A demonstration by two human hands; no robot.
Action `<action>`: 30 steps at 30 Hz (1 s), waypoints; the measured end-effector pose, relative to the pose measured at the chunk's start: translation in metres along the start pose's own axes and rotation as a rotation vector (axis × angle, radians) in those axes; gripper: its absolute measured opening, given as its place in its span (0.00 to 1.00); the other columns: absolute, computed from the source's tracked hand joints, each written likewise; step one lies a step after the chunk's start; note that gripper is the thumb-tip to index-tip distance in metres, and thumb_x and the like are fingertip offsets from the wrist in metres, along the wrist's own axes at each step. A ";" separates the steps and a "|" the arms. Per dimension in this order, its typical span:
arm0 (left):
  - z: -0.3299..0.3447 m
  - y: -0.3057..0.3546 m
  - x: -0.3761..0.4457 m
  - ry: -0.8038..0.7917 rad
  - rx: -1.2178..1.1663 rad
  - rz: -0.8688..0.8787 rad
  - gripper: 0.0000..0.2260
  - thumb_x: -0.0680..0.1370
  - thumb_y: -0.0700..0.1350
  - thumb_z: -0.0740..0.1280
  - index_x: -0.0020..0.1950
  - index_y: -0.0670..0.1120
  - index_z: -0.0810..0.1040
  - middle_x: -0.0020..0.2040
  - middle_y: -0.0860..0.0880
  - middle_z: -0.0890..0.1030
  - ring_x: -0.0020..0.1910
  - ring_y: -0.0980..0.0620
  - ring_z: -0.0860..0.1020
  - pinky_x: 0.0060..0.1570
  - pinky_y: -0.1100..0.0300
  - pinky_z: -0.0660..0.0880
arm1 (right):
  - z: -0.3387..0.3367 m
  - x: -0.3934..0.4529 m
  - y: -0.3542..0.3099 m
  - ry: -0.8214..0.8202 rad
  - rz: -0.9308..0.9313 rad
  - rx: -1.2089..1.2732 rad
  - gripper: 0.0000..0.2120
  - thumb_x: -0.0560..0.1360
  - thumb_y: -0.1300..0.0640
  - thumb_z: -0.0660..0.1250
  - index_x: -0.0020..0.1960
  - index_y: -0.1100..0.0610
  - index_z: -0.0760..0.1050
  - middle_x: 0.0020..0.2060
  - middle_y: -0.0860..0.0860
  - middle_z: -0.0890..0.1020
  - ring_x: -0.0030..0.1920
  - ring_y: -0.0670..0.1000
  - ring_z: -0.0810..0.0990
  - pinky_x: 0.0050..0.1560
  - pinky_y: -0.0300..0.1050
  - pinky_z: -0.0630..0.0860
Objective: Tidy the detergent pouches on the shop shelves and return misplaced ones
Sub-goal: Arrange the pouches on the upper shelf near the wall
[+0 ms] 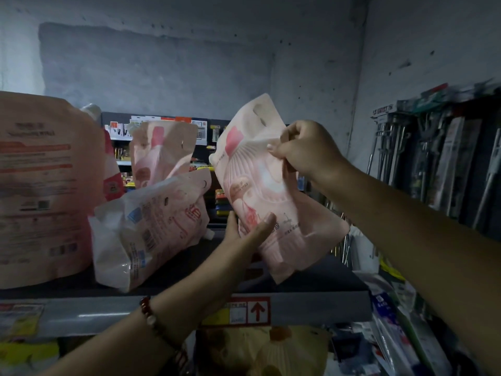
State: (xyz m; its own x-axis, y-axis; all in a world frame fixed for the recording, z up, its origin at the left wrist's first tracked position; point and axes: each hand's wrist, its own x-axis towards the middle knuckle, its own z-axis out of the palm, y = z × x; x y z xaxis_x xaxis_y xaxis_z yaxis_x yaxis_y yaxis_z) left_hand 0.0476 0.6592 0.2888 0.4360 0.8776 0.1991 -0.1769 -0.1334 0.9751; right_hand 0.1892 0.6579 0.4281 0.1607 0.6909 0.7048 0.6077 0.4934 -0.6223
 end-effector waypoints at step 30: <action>0.010 -0.006 0.038 0.225 0.626 0.505 0.37 0.67 0.54 0.79 0.70 0.65 0.63 0.61 0.63 0.77 0.60 0.63 0.77 0.54 0.57 0.80 | -0.053 -0.012 0.050 0.192 0.172 0.447 0.08 0.71 0.65 0.74 0.41 0.55 0.78 0.40 0.50 0.85 0.38 0.48 0.84 0.37 0.38 0.80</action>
State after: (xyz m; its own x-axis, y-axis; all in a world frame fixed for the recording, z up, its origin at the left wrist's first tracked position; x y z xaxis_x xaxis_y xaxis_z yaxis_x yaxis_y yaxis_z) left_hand 0.0736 0.6885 0.2914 0.2376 0.7055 0.6678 0.2476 -0.7087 0.6606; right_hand 0.2584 0.6462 0.4062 0.3946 0.6930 0.6034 0.1750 0.5879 -0.7897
